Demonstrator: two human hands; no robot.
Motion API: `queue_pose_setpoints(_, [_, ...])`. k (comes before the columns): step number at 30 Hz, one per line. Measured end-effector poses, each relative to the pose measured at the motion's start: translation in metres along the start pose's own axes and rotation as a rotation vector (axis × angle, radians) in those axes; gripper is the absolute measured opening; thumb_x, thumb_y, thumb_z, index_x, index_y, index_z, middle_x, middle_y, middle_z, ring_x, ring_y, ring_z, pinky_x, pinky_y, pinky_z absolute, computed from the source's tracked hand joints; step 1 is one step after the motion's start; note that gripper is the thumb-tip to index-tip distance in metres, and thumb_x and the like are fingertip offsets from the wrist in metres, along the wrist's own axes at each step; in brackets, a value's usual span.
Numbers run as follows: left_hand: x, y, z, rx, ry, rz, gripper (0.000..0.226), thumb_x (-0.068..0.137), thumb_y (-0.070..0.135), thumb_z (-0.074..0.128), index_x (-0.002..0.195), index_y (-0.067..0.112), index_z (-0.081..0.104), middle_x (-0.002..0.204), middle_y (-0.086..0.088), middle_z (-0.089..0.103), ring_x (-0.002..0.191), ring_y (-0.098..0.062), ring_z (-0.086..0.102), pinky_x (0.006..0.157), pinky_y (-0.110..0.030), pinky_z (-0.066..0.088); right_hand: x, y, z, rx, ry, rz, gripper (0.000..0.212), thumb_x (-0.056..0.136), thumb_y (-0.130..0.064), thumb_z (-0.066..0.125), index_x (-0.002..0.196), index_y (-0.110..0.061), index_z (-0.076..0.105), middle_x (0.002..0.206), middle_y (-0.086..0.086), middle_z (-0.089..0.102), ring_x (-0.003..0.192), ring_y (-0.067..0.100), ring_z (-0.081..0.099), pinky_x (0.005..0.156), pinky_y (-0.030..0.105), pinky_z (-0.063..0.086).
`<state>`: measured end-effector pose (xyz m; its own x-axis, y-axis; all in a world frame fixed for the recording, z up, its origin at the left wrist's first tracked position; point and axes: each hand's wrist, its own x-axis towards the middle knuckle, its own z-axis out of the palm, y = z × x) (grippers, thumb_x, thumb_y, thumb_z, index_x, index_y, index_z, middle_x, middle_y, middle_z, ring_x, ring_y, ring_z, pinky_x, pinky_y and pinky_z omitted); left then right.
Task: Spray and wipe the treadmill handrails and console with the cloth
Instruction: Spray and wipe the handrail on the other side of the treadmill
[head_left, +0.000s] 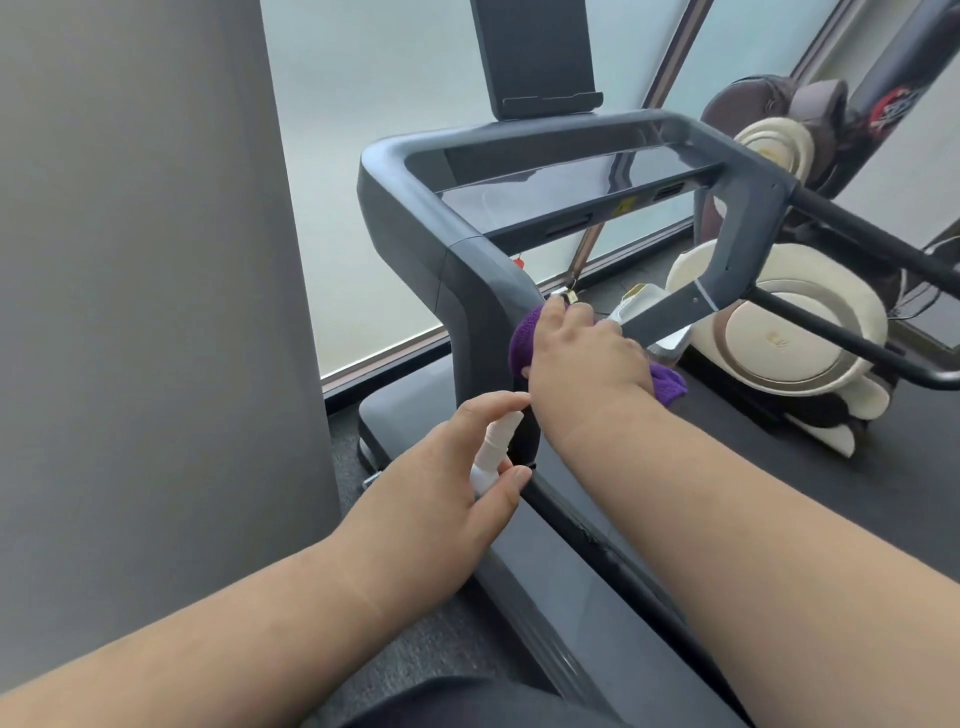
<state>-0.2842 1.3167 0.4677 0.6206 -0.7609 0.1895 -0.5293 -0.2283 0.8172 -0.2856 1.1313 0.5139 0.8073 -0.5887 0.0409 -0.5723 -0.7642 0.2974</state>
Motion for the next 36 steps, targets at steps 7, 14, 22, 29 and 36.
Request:
queue_pose_setpoints(7, [0.002,0.013,0.003,-0.007,0.01,0.031,0.051,0.093,0.047,0.056,0.132,0.066,0.029,0.096,0.024,0.059,0.081,0.007,0.057,0.068,-0.015,0.041,-0.003,0.013,0.0,0.088,0.005,-0.077,0.074,0.099,-0.043,0.051,0.153,-0.01,0.013,0.142,0.018,0.04,0.122,0.037,0.049,0.09,0.048,0.048])
queue_pose_setpoints(14, [-0.005,0.014,0.006,-0.005,-0.013,0.047,0.05,0.093,0.05,0.055,0.131,0.067,0.027,0.094,0.024,0.06,0.083,0.008,0.057,0.066,-0.012,0.04,-0.056,0.055,0.017,0.061,0.037,-0.037,0.082,0.096,-0.054,0.05,0.155,-0.013,0.01,0.133,0.013,0.044,0.111,0.032,0.052,0.091,0.042,0.048])
queue_pose_setpoints(22, [-0.008,0.01,-0.001,-0.006,0.003,0.035,0.049,0.092,0.052,0.053,0.131,0.069,0.027,0.096,0.025,0.06,0.085,0.009,0.057,0.068,-0.014,0.04,-0.024,0.023,0.007,0.053,0.035,0.031,0.072,0.096,-0.052,0.05,0.148,-0.01,0.022,0.135,0.016,0.046,0.116,0.036,0.052,0.084,0.046,0.048])
queue_pose_setpoints(29, [-0.006,0.023,-0.005,0.005,0.007,0.068,0.051,0.093,0.05,0.055,0.132,0.067,0.027,0.096,0.024,0.058,0.081,0.011,0.056,0.067,-0.01,0.038,0.005,0.016,-0.006,0.199,-0.027,-0.023,0.064,0.092,-0.051,0.058,0.137,-0.012,0.036,0.13,0.013,0.05,0.116,0.036,0.056,0.086,0.047,0.05])
queue_pose_setpoints(36, [-0.013,0.021,-0.004,-0.013,0.008,0.095,0.05,0.092,0.05,0.054,0.129,0.07,0.026,0.095,0.024,0.059,0.081,0.009,0.055,0.067,-0.012,0.039,-0.04,0.049,0.006,0.162,0.053,-0.009,0.066,0.088,-0.055,0.061,0.136,-0.018,0.036,0.115,0.011,0.056,0.102,0.033,0.061,0.083,0.043,0.051])
